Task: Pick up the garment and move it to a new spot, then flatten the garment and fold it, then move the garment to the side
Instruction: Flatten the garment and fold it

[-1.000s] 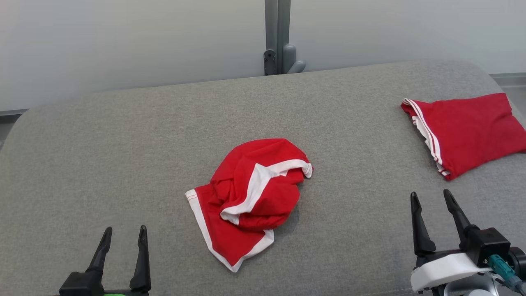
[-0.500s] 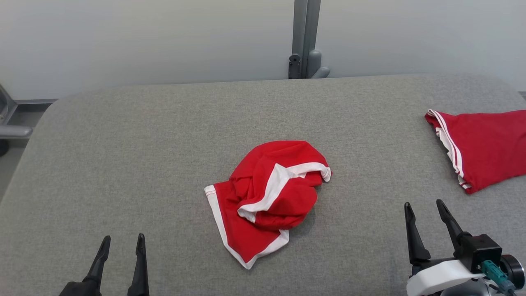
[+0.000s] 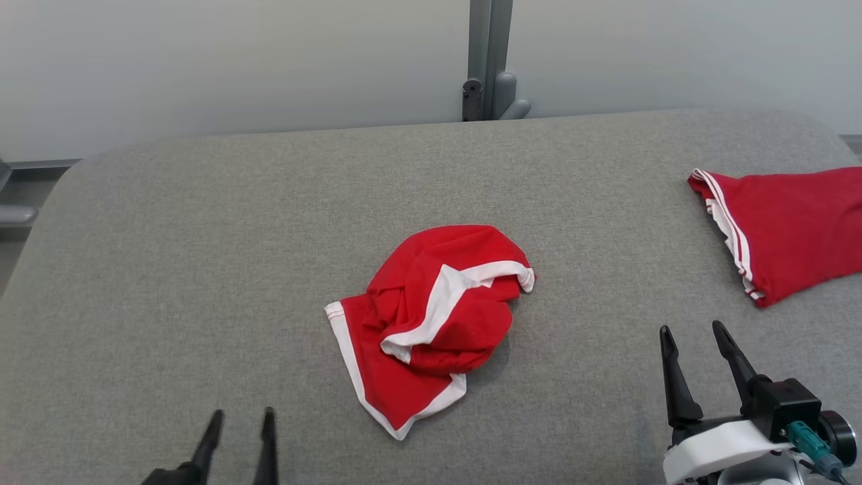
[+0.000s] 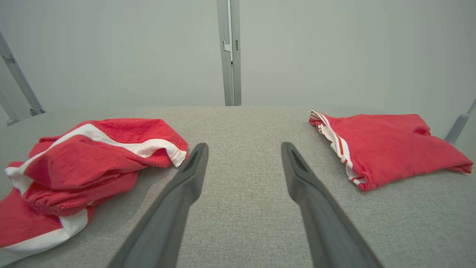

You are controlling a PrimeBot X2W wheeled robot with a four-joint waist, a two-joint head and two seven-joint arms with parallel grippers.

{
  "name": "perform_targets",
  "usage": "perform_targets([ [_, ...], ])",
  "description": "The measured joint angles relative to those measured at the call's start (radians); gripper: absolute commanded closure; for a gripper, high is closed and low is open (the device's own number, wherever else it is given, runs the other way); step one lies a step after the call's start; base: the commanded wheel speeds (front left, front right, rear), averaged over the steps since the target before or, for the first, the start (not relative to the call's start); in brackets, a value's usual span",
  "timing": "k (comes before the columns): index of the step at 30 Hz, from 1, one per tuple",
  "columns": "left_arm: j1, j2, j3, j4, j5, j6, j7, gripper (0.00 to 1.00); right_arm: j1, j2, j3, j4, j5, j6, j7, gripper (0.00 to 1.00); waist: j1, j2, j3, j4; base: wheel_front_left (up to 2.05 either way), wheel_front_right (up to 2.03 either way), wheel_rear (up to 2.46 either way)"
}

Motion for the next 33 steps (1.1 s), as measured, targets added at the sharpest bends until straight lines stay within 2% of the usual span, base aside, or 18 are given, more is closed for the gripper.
perform_targets([
  [3,-0.028,-0.004,-0.087,0.026,-0.052,-0.016,0.038,0.0,-0.015,0.0,0.005,-0.007,-0.001,0.0,0.0,0.0,0.0,0.0,0.012,-0.011,0.0,0.0,0.0],
  [10,-0.14,0.036,-0.295,0.072,-0.19,-0.02,0.174,0.0,-0.036,0.0,0.006,-0.02,-0.003,0.0,0.0,0.0,0.0,0.0,0.046,-0.052,0.0,0.0,0.0],
  [14,-0.194,0.035,-0.329,0.115,-0.289,-0.02,0.225,0.0,-0.049,0.0,0.006,-0.025,-0.001,0.0,0.0,0.0,0.0,0.0,0.065,-0.082,0.0,0.0,0.0],
  [20,-0.252,0.039,-0.349,0.196,-0.36,-0.02,0.244,0.0,-0.057,0.0,0.003,-0.027,0.001,0.0,0.0,0.0,0.0,0.0,0.094,-0.125,0.0,0.0,0.0],
  [21,-0.259,0.044,-0.349,0.216,-0.359,-0.02,0.243,0.32,-0.06,0.0,0.003,-0.027,0.001,0.0,0.0,0.0,0.0,0.0,0.097,-0.131,0.0,0.0,0.0],
  [22,-0.266,0.046,-0.35,0.233,-0.363,-0.02,0.242,0.76,-0.06,0.0,0.002,-0.027,0.001,0.0,0.0,0.0,0.0,0.0,0.101,-0.137,0.0,0.0,0.0],
  [23,-0.272,0.047,-0.351,0.245,-0.372,-0.02,0.239,1.0,-0.061,0.0,0.001,-0.027,0.001,0.0,0.0,0.0,0.0,0.0,0.104,-0.142,0.0,0.0,0.0],
  [27,-0.306,0.058,-0.388,0.234,-0.409,-0.02,0.206,1.0,-0.066,0.0,-0.002,-0.027,0.001,0.0,0.0,0.0,0.0,0.0,0.112,-0.159,0.0,0.0,0.0],
  [33,-0.41,0.104,-0.394,0.122,-0.415,-0.02,0.173,1.0,-0.067,0.0,-0.005,-0.026,0.001,0.0,0.0,0.0,0.0,0.0,0.11,-0.157,0.0,0.0,0.0],
])
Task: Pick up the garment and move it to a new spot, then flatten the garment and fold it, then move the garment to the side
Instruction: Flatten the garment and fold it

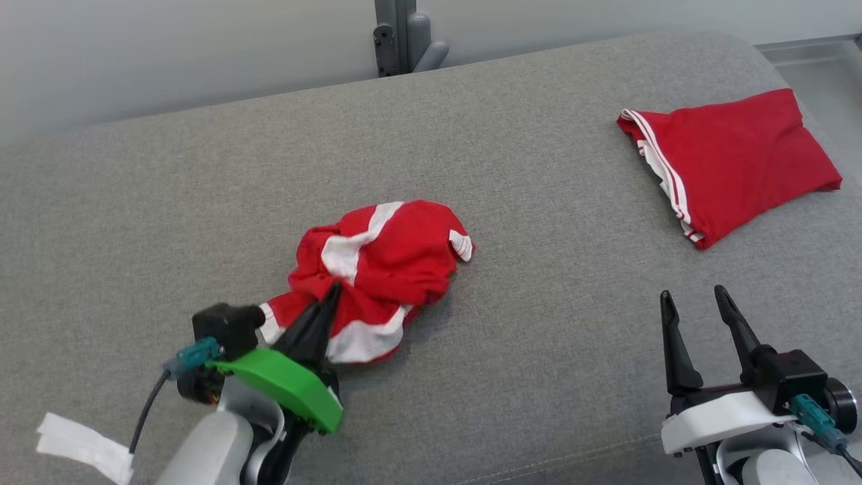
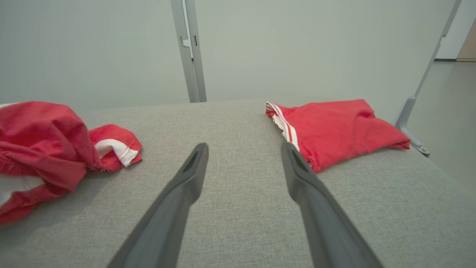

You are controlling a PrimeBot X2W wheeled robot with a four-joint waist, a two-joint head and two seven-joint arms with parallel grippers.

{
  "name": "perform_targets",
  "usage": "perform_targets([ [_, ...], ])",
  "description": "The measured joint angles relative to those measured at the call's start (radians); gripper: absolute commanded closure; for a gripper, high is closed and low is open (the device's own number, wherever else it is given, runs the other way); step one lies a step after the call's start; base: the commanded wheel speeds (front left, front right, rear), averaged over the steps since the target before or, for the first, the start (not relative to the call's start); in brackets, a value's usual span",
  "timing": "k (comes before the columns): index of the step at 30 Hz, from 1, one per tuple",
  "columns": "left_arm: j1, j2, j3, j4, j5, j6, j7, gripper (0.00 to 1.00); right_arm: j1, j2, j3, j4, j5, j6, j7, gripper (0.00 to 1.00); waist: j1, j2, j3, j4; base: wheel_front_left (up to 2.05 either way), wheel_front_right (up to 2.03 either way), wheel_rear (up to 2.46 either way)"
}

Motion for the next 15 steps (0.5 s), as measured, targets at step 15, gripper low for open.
perform_targets([
  [15,-0.276,-0.021,-0.051,-0.052,0.072,0.0,0.04,1.0,-0.034,0.0,0.03,0.009,0.024,0.0,0.0,0.0,0.0,0.0,0.016,-0.052,0.0,0.0,0.0],
])
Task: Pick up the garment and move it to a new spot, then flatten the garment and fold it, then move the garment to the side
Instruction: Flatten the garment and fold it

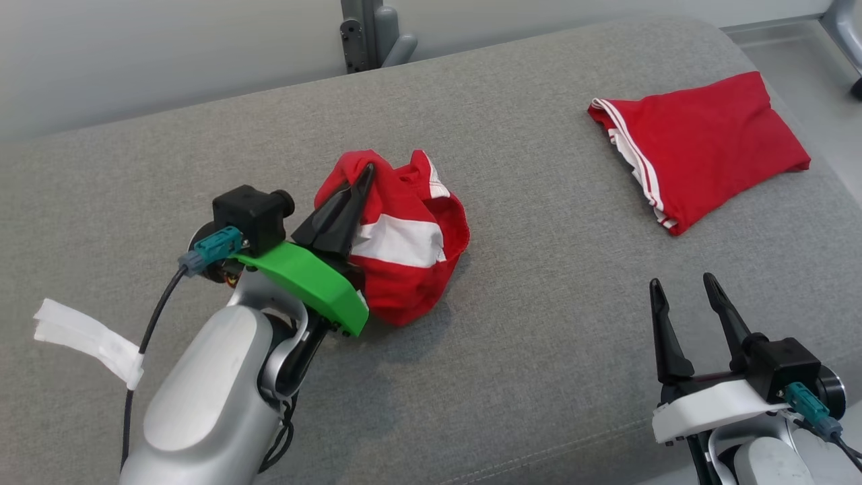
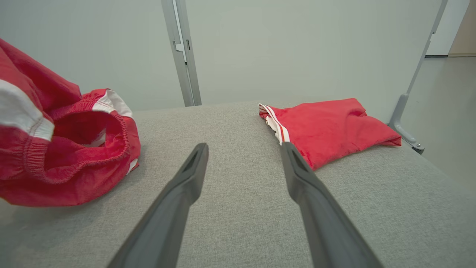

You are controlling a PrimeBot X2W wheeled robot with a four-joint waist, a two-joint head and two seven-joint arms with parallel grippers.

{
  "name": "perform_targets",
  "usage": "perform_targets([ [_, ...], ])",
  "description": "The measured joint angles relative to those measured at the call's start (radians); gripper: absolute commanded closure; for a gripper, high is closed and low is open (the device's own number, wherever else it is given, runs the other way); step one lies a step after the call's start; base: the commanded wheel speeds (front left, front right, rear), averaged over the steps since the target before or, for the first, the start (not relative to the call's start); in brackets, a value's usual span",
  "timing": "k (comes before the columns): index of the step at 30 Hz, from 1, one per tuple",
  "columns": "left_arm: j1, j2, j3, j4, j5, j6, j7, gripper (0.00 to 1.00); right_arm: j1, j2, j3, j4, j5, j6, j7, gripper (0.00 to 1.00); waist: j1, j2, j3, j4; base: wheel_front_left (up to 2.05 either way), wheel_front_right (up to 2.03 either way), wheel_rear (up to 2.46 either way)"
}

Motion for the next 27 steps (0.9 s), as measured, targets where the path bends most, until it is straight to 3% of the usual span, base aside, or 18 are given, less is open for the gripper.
perform_targets([
  [12,-0.073,-0.067,0.039,-0.021,-0.125,0.001,-0.026,1.0,-0.006,0.0,-0.009,0.0,0.003,0.0,0.0,0.0,0.0,0.0,0.015,-0.051,0.0,0.0,0.0],
  [20,0.016,0.028,0.016,0.155,-0.093,0.051,0.066,1.0,-0.008,0.0,-0.012,-0.002,0.003,0.0,0.0,0.0,0.0,0.0,0.025,-0.053,0.0,0.0,0.0],
  [26,0.076,0.058,0.016,0.305,-0.077,0.097,0.063,1.0,-0.008,0.0,-0.023,-0.001,0.003,0.0,0.0,0.0,0.0,0.0,0.04,-0.043,0.0,0.0,0.0],
  [27,0.082,0.058,0.017,0.328,-0.076,0.103,0.055,0.88,-0.009,0.0,-0.022,0.0,0.004,0.0,0.0,0.0,0.0,0.0,0.043,-0.04,0.0,0.0,0.0],
])
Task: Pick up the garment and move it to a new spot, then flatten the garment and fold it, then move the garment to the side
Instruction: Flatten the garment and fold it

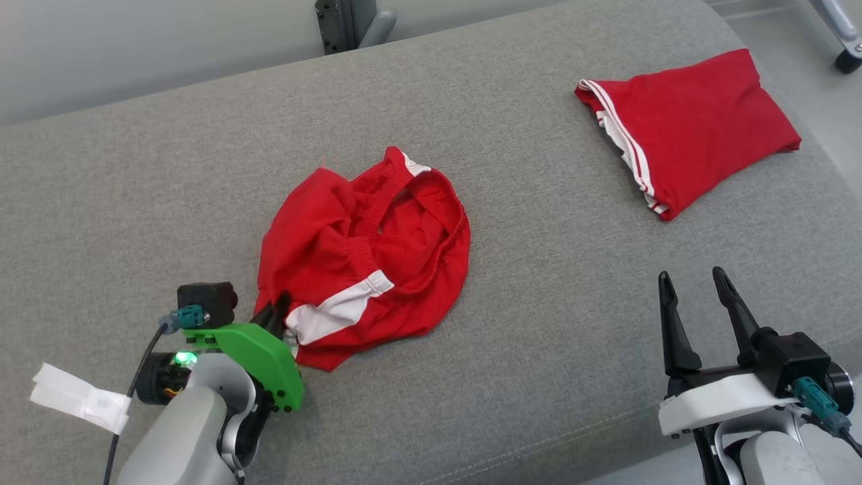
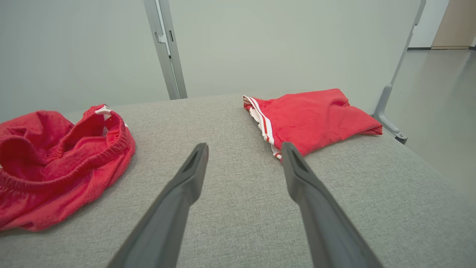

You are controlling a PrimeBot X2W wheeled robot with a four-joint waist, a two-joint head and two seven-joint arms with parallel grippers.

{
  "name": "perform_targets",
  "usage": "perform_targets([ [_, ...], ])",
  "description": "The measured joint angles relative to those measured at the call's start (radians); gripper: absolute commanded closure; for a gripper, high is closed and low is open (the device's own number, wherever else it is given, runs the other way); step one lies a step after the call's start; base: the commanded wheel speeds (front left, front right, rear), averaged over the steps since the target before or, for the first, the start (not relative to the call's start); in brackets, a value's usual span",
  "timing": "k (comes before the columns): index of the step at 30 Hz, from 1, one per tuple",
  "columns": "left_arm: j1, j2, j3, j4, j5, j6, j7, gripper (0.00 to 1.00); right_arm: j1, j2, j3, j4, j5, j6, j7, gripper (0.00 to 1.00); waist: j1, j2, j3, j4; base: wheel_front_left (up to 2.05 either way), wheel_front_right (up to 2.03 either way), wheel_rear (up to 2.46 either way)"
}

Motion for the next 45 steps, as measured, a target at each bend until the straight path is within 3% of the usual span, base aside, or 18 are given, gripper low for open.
perform_targets([
  [1,0.008,-0.004,-0.007,0.029,-0.002,-0.011,-0.004,0.39,-0.003,0.001,0.001,0.0,0.0,0.0,0.0,0.0,0.0,0.0,0.005,0.006,0.0,0.0,0.0],
  [2,0.008,-0.004,-0.007,0.029,-0.002,-0.011,-0.004,0.39,-0.003,0.001,0.001,0.0,0.0,0.0,0.0,0.0,0.0,0.0,0.005,0.006,0.0,0.0,0.0],
  [3,0.011,-0.008,-0.013,0.035,-0.002,-0.016,-0.005,0.0,-0.005,0.001,0.0,0.001,0.0,0.0,0.0,0.0,0.0,0.0,0.007,0.01,0.0,0.0,0.0],
  [7,0.011,0.02,-0.034,0.007,0.025,-0.012,-0.013,0.0,-0.008,0.0,-0.007,0.0,0.0,0.0,0.0,0.0,0.0,0.0,0.012,0.025,0.0,0.0,0.0],
  [11,0.012,0.079,-0.074,-0.116,0.085,0.003,0.025,0.0,-0.003,0.0,-0.012,-0.001,0.0,0.0,0.0,0.0,0.0,0.0,0.004,0.032,0.0,0.0,0.0],
  [18,0.012,0.133,-0.15,-0.482,0.13,0.018,0.21,0.0,0.007,0.0,-0.01,0.001,0.016,0.0,0.0,0.0,0.0,0.0,-0.001,0.046,0.0,0.0,0.0],
  [19,-0.004,0.137,-0.187,-0.557,0.145,0.015,0.273,0.0,0.007,0.0,-0.003,0.003,0.019,0.0,0.0,0.0,0.0,0.0,0.0,0.043,0.0,0.0,0.0],
  [21,-0.022,0.133,-0.224,-0.604,0.149,0.005,0.337,0.0,0.003,0.001,0.005,0.004,0.025,0.0,0.0,0.0,0.0,0.0,0.002,0.038,0.0,0.0,0.0],
  [26,-0.093,0.16,-0.332,-0.623,0.244,-0.042,0.464,0.0,-0.006,0.0,0.01,0.006,0.038,0.0,0.0,0.0,0.0,0.0,0.01,0.012,0.0,0.0,0.0],
  [31,-0.194,0.182,-0.42,-0.592,0.267,-0.088,0.571,0.0,-0.007,0.0,0.011,0.011,0.053,0.0,0.0,0.0,0.0,0.0,0.021,-0.014,0.0,0.0,0.0],
  [41,-0.261,0.231,-0.459,-0.439,0.236,-0.098,0.621,0.0,-0.011,0.0,0.015,0.016,0.079,0.0,0.0,0.0,0.0,0.0,0.031,-0.062,0.0,0.0,0.0],
  [42,-0.259,0.235,-0.459,-0.423,0.235,-0.096,0.622,0.26,-0.011,0.0,0.015,0.016,0.08,0.0,0.0,0.0,0.0,0.0,0.034,-0.063,0.0,0.0,0.0],
  [43,-0.258,0.238,-0.459,-0.408,0.235,-0.095,0.622,0.65,-0.011,0.0,0.014,0.016,0.08,0.0,0.0,0.0,0.0,0.0,0.036,-0.063,0.0,0.0,0.0],
  [44,-0.257,0.239,-0.459,-0.397,0.234,-0.092,0.622,0.86,-0.011,0.0,0.012,0.016,0.08,0.0,0.0,0.0,0.0,0.0,0.038,-0.063,0.0,0.0,0.0],
  [45,-0.255,0.238,-0.459,-0.384,0.228,-0.088,0.621,1.0,-0.011,0.0,0.009,0.016,0.08,0.0,0.0,0.0,0.0,0.0,0.039,-0.062,0.0,0.0,0.0],
])
